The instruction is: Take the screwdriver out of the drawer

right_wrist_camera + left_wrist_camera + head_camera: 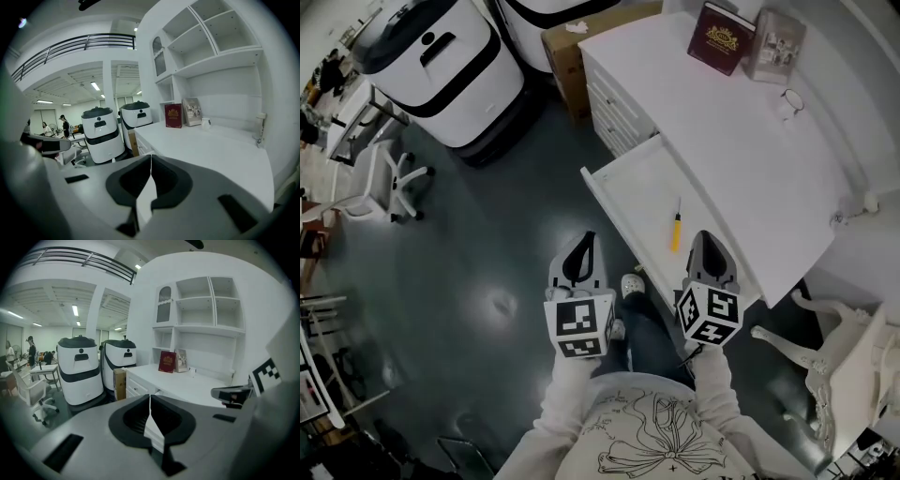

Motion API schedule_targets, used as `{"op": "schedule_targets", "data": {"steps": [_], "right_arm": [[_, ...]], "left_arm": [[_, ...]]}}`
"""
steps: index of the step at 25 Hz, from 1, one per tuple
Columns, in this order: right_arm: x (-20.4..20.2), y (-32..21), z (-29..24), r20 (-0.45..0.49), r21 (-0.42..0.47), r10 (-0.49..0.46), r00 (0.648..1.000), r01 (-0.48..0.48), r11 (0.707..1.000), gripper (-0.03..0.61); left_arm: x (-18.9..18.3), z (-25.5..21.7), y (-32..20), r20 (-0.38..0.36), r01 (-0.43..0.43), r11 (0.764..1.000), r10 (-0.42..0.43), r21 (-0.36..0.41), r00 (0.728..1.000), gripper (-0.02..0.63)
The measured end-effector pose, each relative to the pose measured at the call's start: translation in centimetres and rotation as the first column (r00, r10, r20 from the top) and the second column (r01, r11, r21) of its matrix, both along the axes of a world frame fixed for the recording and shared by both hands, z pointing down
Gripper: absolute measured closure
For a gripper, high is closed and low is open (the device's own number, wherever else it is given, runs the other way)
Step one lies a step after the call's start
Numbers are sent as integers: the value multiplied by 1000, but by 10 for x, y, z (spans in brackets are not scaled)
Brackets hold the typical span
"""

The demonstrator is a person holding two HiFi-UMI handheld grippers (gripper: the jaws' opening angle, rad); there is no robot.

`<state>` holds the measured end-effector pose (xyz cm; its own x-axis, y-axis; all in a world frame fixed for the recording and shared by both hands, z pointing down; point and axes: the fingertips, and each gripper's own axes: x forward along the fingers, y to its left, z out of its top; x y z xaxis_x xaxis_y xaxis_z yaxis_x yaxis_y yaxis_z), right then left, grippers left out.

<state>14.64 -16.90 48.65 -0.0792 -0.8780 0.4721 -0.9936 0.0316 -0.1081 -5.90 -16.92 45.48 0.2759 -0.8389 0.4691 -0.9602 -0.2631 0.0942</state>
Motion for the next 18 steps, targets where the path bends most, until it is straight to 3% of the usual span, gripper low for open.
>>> {"op": "schedule_targets", "data": {"steps": [18], "right_arm": [[9,-42,96,69,-217,-62,996,76,973,559]], "left_arm": [[33,70,-47,22,-1,990,4,-138,1000,603]]}}
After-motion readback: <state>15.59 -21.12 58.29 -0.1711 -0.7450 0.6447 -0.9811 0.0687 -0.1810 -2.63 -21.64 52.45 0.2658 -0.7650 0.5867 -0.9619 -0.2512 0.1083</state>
